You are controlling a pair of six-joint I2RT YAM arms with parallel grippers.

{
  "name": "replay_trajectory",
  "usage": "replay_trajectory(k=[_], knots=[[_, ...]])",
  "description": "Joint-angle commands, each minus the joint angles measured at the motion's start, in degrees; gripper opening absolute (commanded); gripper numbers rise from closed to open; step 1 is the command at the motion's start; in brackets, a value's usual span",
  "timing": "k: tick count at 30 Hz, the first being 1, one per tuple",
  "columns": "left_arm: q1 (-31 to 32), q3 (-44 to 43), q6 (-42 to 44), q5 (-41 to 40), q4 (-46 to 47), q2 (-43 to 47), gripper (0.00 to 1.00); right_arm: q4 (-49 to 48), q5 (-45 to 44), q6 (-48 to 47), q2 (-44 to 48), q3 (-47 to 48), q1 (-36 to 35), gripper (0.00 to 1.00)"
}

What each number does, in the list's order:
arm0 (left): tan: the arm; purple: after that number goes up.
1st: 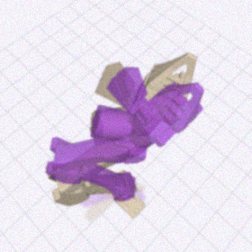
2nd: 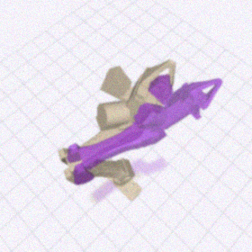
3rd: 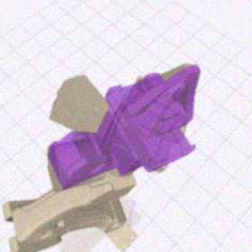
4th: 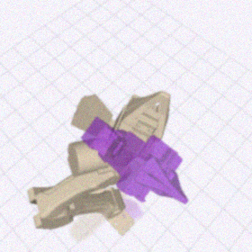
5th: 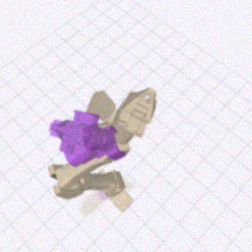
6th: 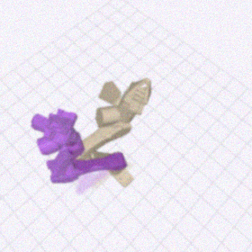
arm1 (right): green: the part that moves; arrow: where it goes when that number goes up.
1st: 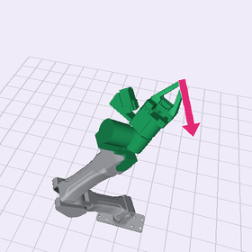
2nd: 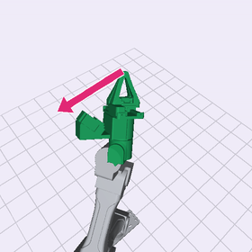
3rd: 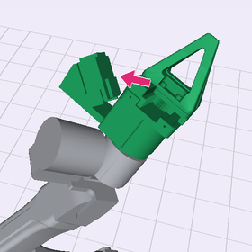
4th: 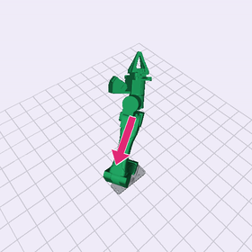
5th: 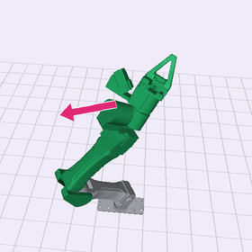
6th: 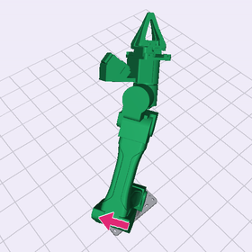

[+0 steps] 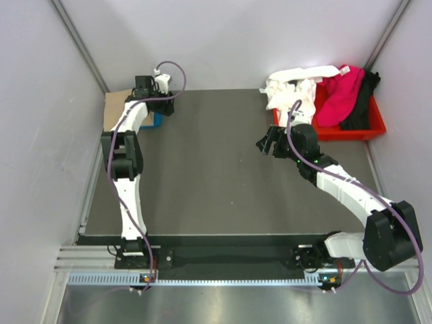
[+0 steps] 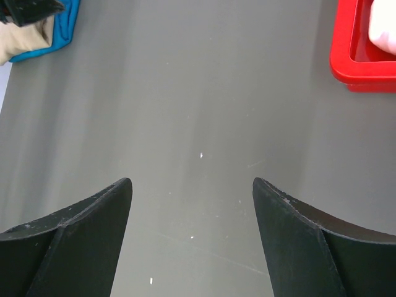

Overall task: Fold and stack the t-shirts
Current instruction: Neatly place the folded tshirt to the corner

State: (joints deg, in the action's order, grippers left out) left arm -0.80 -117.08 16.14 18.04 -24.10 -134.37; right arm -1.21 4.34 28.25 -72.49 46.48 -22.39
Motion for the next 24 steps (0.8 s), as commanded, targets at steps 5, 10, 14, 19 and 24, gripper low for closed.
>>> replay_trajectory(k=[5,10,14,19,24], knots=[[-3.51,1.93,0.89,-16.92,5.6,7.45,0.58,-2.21,-0.38,-1.35,1.3,-0.77,0.07,0.79],[-4.3,4.58,6.27,-31.92,13.81,5.61,0.55,-2.74,0.14,-1.53,1.21,-1.13,0.24,0.79],[-4.39,6.24,7.24,-30.88,14.87,3.59,0.56,-3.09,0.41,-1.79,0.95,-1.13,0.42,0.79],[-3.95,10.81,7.41,-25.17,15.4,2.79,0.58,-3.01,0.85,-1.97,0.33,-0.51,0.59,0.79],[-3.6,13.63,6.8,-21.38,14.7,4.02,0.61,-3.09,1.02,-1.97,0.24,-0.42,0.68,0.79]])
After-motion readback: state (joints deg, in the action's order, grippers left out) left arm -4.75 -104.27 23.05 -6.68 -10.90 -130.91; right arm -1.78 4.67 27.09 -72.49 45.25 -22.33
